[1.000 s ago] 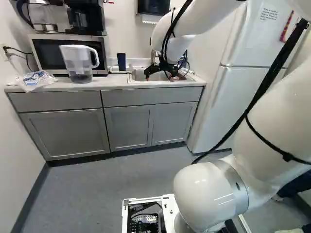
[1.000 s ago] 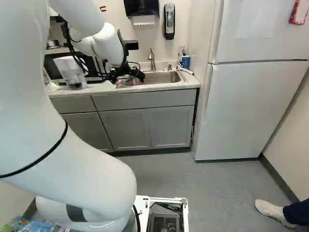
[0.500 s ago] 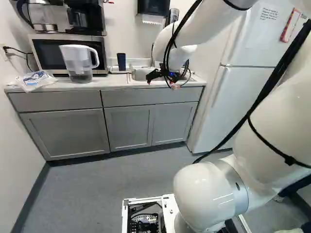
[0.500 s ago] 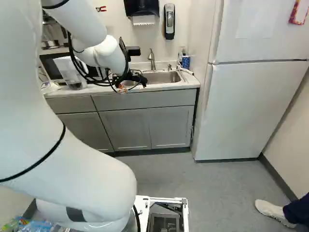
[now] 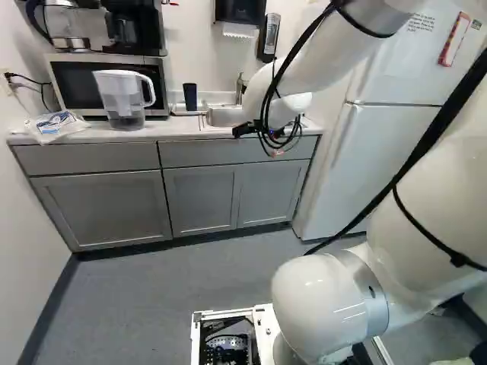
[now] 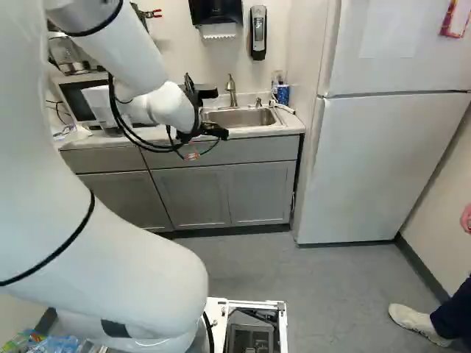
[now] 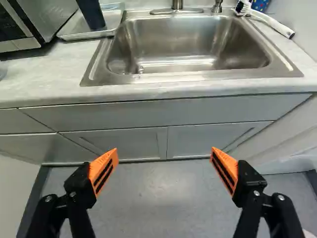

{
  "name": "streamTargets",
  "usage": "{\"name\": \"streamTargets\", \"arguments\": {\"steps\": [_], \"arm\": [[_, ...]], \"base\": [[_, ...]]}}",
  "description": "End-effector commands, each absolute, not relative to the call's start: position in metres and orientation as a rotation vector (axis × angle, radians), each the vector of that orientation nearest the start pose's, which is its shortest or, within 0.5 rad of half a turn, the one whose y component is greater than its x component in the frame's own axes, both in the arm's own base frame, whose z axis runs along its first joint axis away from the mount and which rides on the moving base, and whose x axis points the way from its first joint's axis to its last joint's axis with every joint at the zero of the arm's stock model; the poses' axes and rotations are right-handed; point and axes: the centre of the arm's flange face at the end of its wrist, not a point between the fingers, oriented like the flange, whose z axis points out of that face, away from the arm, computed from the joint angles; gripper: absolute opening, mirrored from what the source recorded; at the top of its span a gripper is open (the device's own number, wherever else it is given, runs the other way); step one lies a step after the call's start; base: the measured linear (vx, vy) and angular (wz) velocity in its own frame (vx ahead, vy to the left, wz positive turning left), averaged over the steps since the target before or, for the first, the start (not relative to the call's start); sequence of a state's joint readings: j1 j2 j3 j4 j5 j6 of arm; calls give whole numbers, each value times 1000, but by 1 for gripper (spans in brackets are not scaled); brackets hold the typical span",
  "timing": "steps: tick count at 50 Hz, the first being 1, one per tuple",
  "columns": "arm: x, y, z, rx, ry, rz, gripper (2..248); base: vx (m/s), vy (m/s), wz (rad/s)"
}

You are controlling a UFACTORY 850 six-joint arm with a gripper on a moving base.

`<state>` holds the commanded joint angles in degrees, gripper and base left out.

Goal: Rinse the cup and place it in the tray

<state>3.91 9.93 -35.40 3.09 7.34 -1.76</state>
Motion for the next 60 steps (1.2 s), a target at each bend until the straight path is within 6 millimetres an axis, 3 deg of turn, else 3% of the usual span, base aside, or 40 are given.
{"name": "streamTargets", "arguments": {"steps": [35,60], "arm": [[349,11,426,-2685,-24,-1611,247],[311,4,393,-2622,-11,-1724,247]], "base": [[0,0,0],[0,0,0]]}}
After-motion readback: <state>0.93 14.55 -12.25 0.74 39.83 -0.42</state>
